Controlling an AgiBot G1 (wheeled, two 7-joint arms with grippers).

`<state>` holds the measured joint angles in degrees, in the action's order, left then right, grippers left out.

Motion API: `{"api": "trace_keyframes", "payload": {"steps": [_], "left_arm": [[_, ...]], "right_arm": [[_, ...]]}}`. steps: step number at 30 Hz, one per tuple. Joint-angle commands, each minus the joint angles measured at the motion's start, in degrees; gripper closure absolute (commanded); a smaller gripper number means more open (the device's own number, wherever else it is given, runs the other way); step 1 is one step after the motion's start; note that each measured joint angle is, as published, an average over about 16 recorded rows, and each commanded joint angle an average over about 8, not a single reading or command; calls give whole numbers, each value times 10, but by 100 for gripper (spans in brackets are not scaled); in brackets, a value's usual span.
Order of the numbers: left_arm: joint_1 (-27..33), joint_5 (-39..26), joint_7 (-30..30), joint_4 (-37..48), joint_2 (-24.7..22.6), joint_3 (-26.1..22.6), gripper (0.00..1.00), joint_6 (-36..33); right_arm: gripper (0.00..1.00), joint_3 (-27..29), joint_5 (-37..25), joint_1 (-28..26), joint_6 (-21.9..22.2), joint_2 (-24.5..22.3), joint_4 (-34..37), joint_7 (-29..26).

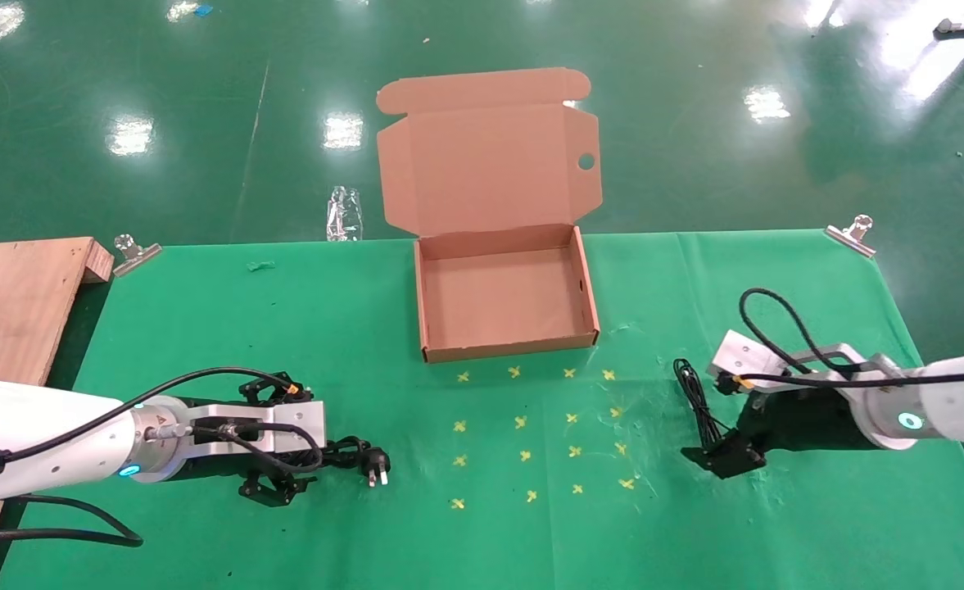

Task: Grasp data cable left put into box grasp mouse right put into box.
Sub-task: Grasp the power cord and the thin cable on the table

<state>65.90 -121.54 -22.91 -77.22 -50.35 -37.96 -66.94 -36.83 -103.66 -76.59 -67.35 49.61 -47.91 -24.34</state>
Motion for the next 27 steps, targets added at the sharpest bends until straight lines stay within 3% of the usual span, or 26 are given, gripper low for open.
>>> {"api": "trace_keyframes", "payload": {"steps": [1, 6, 7, 8, 14, 15, 16, 27], "left_arm": [[0, 0, 0, 0, 0, 0, 0, 0], [0, 0, 0, 0, 0, 0, 0, 0], [0, 0, 0, 0, 0, 0, 8, 0], [0, 0, 0, 0, 0, 0, 20, 0], [0, 0, 0, 0, 0, 0, 95, 0], [0, 0, 0, 0, 0, 0, 100, 0], [0, 0, 0, 0, 0, 0, 100, 0], [0, 0, 0, 0, 0, 0, 100, 0]], "right_arm": [[0, -3, -6, -9, 9, 17, 33, 14], [0, -3, -7, -21, 26, 38, 89, 32], [0, -3, -8, -23, 28, 41, 98, 35], [8, -3, -9, -24, 30, 44, 106, 36], [83, -5, -12, -27, 35, 50, 127, 39], [95, -5, -12, -27, 34, 49, 126, 38], [100, -4, -11, -27, 34, 49, 124, 38], [100, -3, -9, -24, 31, 44, 111, 38]]}}
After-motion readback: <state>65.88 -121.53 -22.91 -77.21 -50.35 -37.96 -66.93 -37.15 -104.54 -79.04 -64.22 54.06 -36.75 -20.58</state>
